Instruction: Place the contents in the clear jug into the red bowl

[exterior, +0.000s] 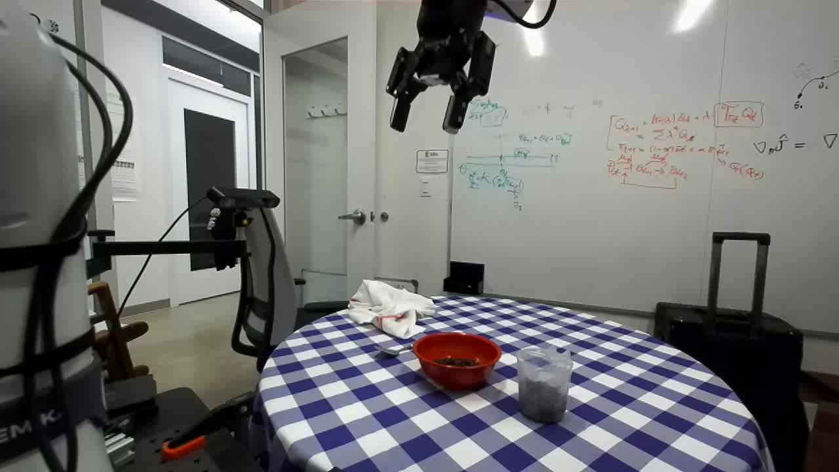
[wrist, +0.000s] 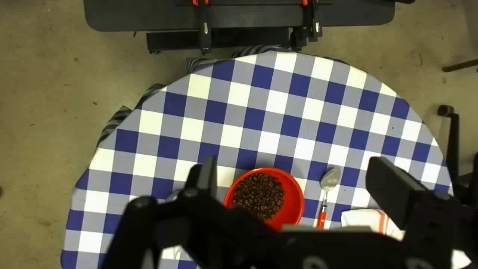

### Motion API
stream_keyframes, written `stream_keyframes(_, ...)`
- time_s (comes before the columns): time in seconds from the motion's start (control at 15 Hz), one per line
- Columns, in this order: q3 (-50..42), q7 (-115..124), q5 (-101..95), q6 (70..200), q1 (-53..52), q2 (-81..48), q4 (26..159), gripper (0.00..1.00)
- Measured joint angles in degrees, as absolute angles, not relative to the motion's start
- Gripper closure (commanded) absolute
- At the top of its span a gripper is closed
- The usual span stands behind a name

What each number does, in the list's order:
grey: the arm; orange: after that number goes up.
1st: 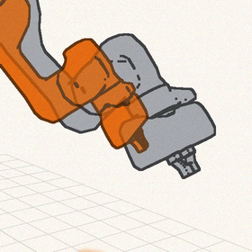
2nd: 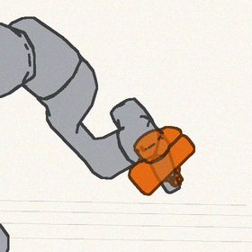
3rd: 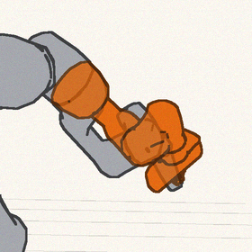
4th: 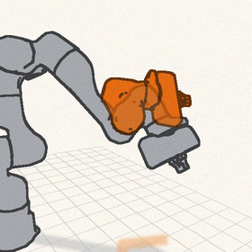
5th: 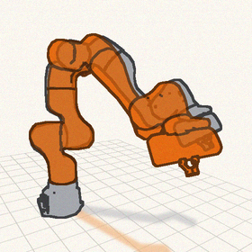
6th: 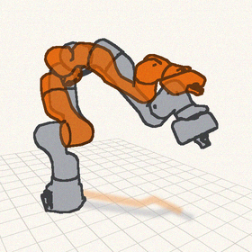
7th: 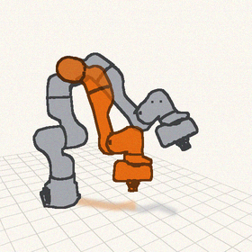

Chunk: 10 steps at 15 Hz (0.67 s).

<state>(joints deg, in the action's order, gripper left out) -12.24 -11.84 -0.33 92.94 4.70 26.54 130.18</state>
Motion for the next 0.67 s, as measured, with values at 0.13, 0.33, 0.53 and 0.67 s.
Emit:
stream_keyframes(0.13,-12.25,-11.84,-0.33,93.00,4.70,26.55,130.17,0.00)
stream_keyframes(0.33,-12.25,-11.84,-0.33,93.01,4.70,26.54,130.17,0.00)
stream_keyframes(0.53,-12.00,-11.78,-0.29,93.28,4.76,26.43,130.32,0.00)
stream_keyframes(0.67,-11.42,-11.47,-0.14,94.93,4.75,25.80,130.49,0.00)
